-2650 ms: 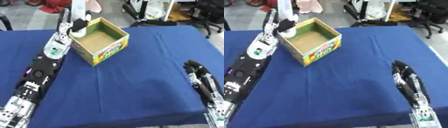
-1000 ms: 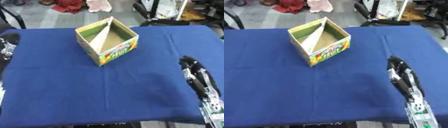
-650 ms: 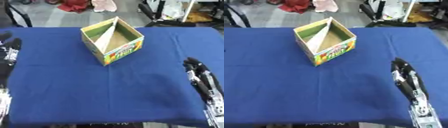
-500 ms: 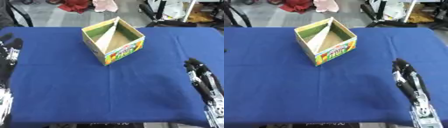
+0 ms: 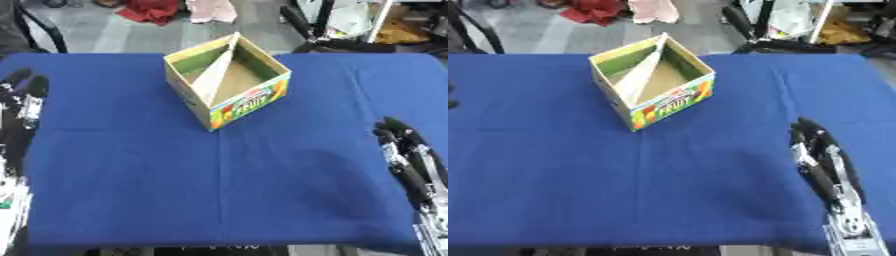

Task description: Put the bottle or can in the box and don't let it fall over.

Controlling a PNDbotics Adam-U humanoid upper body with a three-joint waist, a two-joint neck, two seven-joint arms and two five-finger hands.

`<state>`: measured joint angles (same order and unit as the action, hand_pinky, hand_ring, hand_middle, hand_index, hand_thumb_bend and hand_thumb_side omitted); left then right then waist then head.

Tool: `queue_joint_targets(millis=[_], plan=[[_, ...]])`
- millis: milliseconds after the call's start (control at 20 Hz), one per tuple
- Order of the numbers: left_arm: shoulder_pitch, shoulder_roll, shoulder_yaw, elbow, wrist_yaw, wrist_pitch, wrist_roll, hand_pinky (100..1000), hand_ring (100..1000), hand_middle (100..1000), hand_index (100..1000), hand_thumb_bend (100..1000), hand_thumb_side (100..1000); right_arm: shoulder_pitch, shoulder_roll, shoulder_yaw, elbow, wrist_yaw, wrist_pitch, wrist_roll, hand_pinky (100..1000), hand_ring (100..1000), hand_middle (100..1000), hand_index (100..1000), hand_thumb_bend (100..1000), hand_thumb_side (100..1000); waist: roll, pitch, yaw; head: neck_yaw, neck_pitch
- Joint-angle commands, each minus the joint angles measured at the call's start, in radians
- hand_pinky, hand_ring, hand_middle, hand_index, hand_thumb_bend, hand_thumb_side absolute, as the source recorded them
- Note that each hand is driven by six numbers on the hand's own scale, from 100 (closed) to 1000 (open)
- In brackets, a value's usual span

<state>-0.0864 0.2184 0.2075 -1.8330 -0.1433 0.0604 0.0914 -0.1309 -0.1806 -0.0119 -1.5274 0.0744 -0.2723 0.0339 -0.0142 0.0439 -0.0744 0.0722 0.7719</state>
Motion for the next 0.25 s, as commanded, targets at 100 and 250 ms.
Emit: queue_joint_targets(millis=[100, 250], plan=[[-0.005, 0.005, 0.008, -0.010, -0.007, 0.002, -0.004, 802, 855, 877, 883, 615, 794, -0.008, -0.022, -0.007, -0.018, -0.004, 0.000, -0.003, 903, 846, 791, 887, 100, 594, 0.002, -0.005, -0.002, 0.001, -0.002], [-0.005, 0.004, 0.008, -0.010, -0.006, 0.003, -0.006, 802, 855, 877, 881, 614, 795, -0.008, -0.022, -0.007, -0.018, -0.004, 0.000, -0.003, 903, 846, 791, 886, 100, 593, 0.002, -0.006, -0.002, 0.000, -0.002]])
